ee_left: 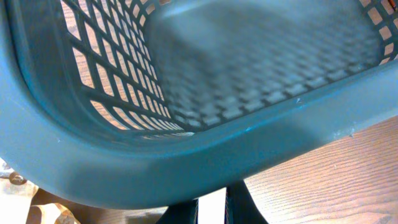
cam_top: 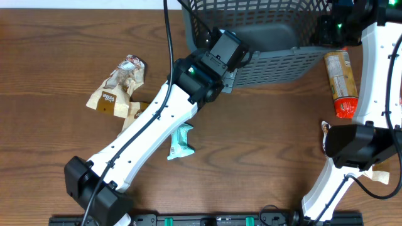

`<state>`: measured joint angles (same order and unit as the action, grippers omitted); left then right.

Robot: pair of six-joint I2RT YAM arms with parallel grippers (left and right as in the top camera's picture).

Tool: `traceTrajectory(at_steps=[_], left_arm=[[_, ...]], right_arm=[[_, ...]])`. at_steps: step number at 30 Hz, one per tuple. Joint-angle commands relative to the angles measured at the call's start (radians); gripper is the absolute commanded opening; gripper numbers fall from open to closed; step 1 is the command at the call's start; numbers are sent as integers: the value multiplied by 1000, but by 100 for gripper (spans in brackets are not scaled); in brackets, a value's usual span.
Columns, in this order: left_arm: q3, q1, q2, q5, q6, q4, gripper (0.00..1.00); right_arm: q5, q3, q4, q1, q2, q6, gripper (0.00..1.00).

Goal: Pack container

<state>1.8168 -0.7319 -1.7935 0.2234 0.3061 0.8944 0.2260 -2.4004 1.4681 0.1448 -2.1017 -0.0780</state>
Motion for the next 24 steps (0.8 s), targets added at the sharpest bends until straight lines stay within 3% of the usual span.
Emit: traceTrajectory(at_steps=[1,24], left_arm=[[3,9,-10,12,-19,1,6],[3,37,-10,13,-36,-11,6]], right_arm=[[-25,-6,25,-9,-5,-14,1],[-61,-6,55,-9,-4,-13,1]])
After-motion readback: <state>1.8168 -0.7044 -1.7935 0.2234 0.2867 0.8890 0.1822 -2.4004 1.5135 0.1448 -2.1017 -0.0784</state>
